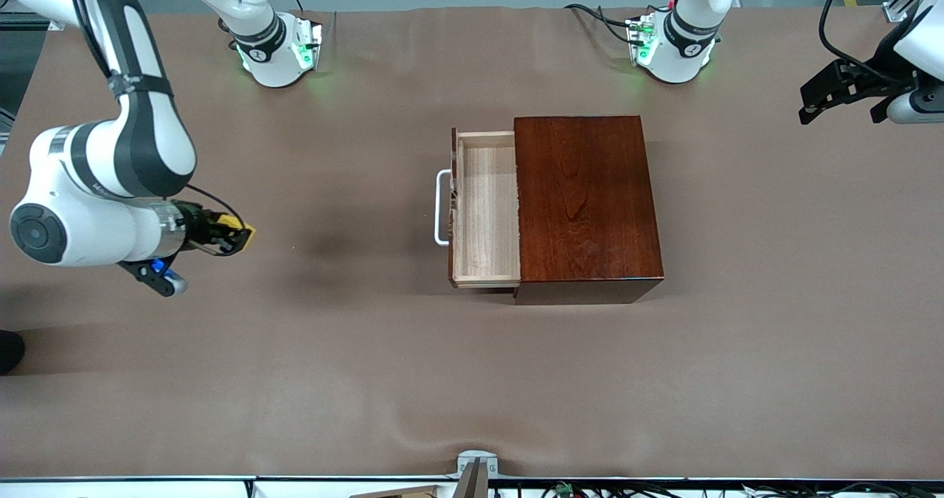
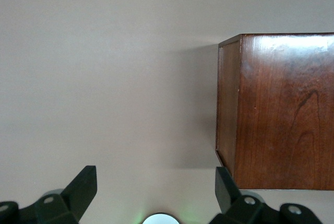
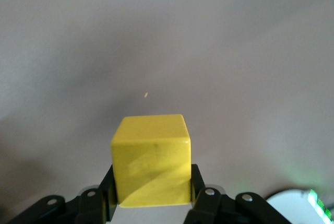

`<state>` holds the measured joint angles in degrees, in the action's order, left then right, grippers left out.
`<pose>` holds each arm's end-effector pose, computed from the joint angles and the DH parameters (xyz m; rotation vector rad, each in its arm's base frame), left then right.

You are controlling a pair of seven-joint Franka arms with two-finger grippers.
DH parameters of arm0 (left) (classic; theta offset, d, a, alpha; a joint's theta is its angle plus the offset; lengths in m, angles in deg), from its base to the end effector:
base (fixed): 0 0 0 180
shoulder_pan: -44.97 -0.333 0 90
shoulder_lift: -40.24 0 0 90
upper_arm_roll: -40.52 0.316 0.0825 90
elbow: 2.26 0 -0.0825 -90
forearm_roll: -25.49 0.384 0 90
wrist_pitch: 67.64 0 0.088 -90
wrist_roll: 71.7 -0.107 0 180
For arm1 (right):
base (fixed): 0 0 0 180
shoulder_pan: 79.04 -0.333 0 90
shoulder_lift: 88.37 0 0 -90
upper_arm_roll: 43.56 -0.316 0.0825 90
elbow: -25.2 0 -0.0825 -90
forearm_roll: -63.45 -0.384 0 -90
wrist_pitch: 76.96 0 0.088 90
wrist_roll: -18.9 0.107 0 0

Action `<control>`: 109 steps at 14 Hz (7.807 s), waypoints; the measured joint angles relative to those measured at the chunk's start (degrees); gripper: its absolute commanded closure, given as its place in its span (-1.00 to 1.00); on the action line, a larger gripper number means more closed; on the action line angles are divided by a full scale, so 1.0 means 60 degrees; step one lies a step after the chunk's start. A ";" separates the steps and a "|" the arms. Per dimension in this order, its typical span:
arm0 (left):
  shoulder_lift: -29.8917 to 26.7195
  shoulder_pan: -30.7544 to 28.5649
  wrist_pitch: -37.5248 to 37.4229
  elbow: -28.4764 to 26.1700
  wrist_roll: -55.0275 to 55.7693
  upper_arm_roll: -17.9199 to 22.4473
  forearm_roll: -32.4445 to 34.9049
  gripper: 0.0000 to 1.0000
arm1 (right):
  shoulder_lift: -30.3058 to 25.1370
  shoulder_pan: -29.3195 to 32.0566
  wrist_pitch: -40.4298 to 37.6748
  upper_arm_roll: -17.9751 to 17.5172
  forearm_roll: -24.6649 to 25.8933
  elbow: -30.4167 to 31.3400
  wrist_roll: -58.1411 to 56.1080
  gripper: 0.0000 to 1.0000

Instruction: Open drawer, take yellow block, close drawer

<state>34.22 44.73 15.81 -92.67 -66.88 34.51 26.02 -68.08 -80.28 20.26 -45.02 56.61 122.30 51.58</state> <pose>0.5066 -0.0535 0.6668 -3.1198 0.0233 0.0235 0.6107 0.0389 0.3674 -2.9571 0.8493 0.5798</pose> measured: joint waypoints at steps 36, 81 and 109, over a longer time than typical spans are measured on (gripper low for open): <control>0.8190 0.9465 0.6936 0.3507 1.7467 0.1261 0.0783 -1.00 | 0.1090 0.2905 0.1835 -0.0200 0.1769 0.0655 -0.4957 -1.00; 0.7219 0.8394 0.2838 0.4070 1.8025 0.2071 0.0789 -1.00 | -0.3606 0.0701 -0.2818 -0.0250 0.0373 -0.2033 -0.4800 -1.00; 0.0742 0.0029 0.0048 0.0079 -0.0020 0.0416 0.0319 -1.00 | -0.3605 0.0318 -0.2819 -0.0321 0.1151 -0.2268 -0.4827 -1.00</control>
<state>38.67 44.90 16.10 -92.19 -67.00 37.01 27.94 -89.71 -78.37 3.34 -46.94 63.51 108.69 22.62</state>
